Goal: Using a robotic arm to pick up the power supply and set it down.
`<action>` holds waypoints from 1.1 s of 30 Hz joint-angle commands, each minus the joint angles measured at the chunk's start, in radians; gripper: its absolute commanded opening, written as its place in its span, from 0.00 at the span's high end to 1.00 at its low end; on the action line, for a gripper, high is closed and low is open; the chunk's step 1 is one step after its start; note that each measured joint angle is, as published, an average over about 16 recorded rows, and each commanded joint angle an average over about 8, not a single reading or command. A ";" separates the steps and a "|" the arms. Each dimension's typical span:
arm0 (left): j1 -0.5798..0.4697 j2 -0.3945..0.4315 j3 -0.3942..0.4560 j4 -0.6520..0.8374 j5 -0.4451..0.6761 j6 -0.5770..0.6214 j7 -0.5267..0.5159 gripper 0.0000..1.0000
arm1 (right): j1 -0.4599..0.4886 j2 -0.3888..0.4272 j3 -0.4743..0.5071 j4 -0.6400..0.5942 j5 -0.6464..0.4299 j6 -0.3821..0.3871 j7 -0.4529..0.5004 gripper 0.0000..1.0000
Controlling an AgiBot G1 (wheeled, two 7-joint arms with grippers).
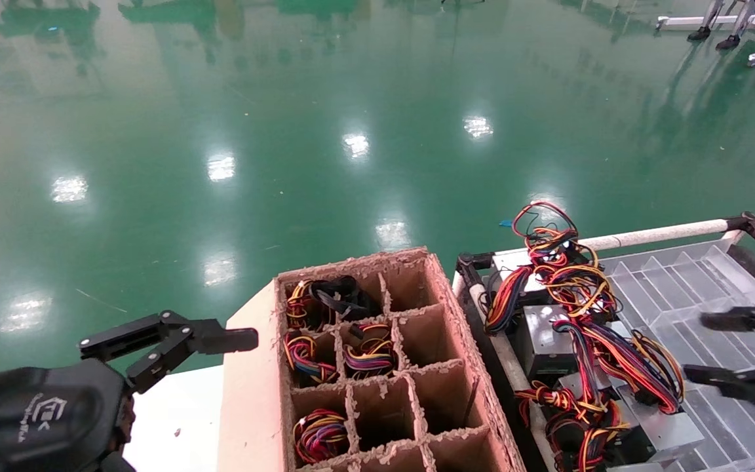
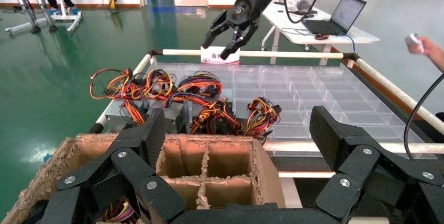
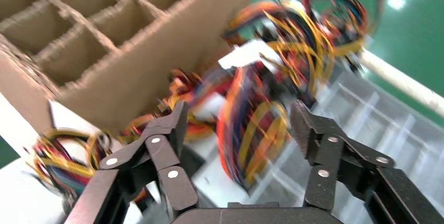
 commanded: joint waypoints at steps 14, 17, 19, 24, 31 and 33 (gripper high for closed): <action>0.000 0.000 0.000 0.000 0.000 0.000 0.000 0.00 | -0.194 -0.060 0.192 0.190 0.079 0.013 0.047 0.00; 0.000 0.000 0.000 0.000 0.000 0.000 0.000 0.00 | -0.234 -0.072 0.232 0.230 0.095 0.016 0.057 0.00; 0.000 0.000 0.000 0.000 0.000 0.000 0.000 0.00 | -0.260 -0.080 0.258 0.255 0.106 0.018 0.063 0.00; 0.000 0.000 0.000 0.000 0.000 0.000 0.000 0.00 | -0.327 -0.101 0.324 0.321 0.133 0.022 0.079 0.00; 0.000 0.000 0.000 0.000 0.000 0.000 0.000 0.00 | -0.421 -0.130 0.417 0.412 0.171 0.028 0.102 0.00; 0.000 0.000 0.001 0.000 0.000 0.000 0.000 0.00 | -0.447 -0.138 0.443 0.438 0.182 0.030 0.109 0.00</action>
